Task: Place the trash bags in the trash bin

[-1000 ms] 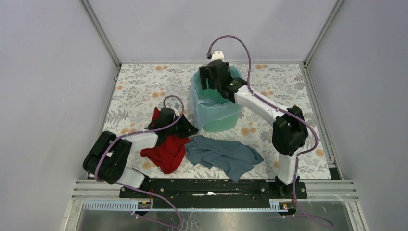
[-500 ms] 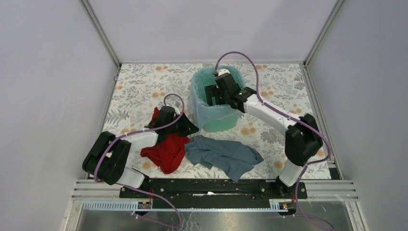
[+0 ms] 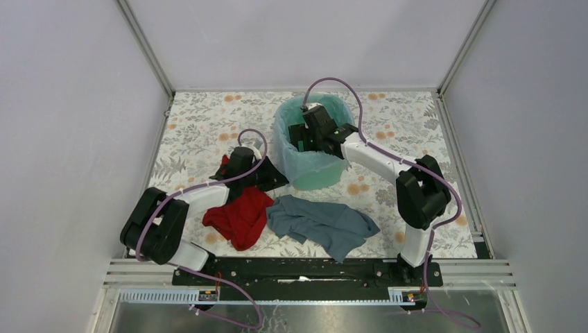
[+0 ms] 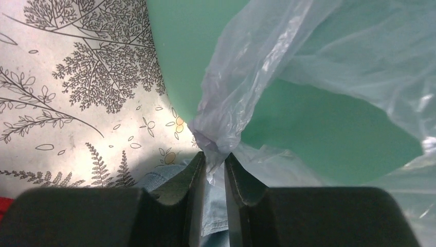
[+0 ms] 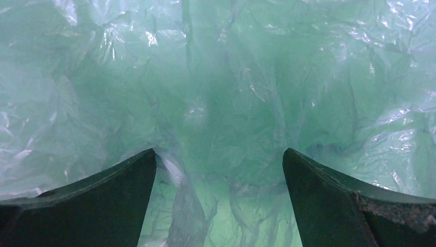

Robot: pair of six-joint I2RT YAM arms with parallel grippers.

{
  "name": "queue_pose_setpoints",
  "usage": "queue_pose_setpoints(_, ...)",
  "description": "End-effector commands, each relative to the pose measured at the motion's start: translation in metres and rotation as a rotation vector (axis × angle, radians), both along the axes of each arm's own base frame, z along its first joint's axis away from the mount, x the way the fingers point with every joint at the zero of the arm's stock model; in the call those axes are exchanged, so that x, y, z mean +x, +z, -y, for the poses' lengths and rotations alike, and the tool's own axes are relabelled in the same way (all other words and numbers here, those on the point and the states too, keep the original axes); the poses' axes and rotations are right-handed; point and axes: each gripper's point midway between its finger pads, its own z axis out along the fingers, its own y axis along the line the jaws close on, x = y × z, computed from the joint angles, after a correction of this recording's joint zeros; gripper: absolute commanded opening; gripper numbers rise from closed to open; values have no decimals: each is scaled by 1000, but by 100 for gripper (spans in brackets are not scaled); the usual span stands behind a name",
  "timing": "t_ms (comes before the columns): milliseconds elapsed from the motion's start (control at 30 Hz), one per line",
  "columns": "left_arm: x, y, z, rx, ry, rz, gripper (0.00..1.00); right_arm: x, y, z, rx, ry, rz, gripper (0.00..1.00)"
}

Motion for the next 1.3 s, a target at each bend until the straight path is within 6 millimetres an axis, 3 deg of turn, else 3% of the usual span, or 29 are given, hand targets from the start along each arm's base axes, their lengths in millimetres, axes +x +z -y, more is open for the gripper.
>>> queue_pose_setpoints(0,15,13,5,8,-4,59,24,-8,16,12,-115,40,-38,100)
queue_pose_setpoints(133,17,10,3,29,1,63,28,-16,43,17,-121,92,-34,100)
queue_pose_setpoints(267,24,13,7,25,-6,68,28,-34,44,20,-154,140,-134,100)
queue_pose_setpoints(400,31,17,10,20,-5,80,28,-48,37,-2,-36,205,-184,100)
queue_pose_setpoints(533,35,19,12,16,-4,84,28,-56,43,-35,120,281,-233,100)
queue_pose_setpoints(567,35,20,12,16,-3,87,28,-52,44,-33,98,268,-230,100)
queue_pose_setpoints(733,33,19,5,55,7,102,29,-21,49,22,-157,98,-139,100)
queue_pose_setpoints(933,33,21,3,71,4,113,30,2,54,67,-258,7,-68,100)
queue_pose_setpoints(1100,31,19,3,67,2,108,30,24,33,64,-312,18,-68,100)
queue_pose_setpoints(1200,30,19,3,67,5,108,31,30,22,48,-262,14,-96,100)
queue_pose_setpoints(1267,31,20,2,65,8,108,31,24,16,31,-212,36,-126,100)
